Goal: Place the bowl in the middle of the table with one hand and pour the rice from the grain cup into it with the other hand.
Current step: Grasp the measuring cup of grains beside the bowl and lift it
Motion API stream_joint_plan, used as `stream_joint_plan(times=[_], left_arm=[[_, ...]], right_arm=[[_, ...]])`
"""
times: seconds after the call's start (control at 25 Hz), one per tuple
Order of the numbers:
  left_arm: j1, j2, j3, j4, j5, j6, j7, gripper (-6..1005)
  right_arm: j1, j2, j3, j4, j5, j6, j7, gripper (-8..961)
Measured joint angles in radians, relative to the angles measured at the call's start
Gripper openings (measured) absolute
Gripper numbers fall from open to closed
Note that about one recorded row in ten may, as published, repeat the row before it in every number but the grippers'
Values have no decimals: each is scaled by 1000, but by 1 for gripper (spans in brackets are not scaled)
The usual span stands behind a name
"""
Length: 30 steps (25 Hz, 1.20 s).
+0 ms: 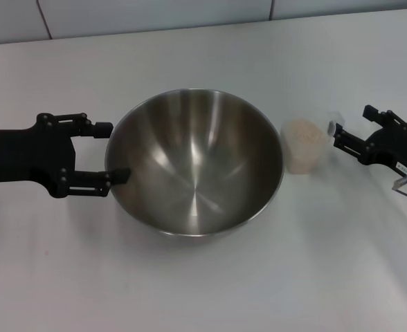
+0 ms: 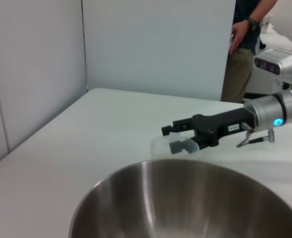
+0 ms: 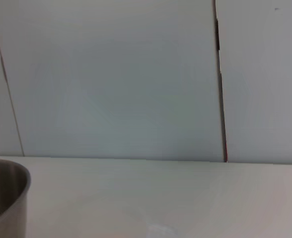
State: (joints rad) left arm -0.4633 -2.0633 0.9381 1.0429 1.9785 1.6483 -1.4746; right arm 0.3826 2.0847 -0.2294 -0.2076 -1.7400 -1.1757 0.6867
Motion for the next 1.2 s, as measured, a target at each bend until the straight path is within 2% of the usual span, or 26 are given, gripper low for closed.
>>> stream_joint_plan(times=[0.6,0.84,1.08,1.2], left_arm=[[1,0,21,-1,16,-1,-3,815],[-2,0,22,-1,16,-1,-3,815],[-6,0,22,-1,16,1,-3,815],[-6,0,22,-1,16,3,-3,814]], right_arm=[[47,-1,6,23,4,41,-20,831],[51,-1,6,27,4,58,-20,680],[54,1,7,47,4,49,-62,434],[56,1,7,58,4,48,-90,352]])
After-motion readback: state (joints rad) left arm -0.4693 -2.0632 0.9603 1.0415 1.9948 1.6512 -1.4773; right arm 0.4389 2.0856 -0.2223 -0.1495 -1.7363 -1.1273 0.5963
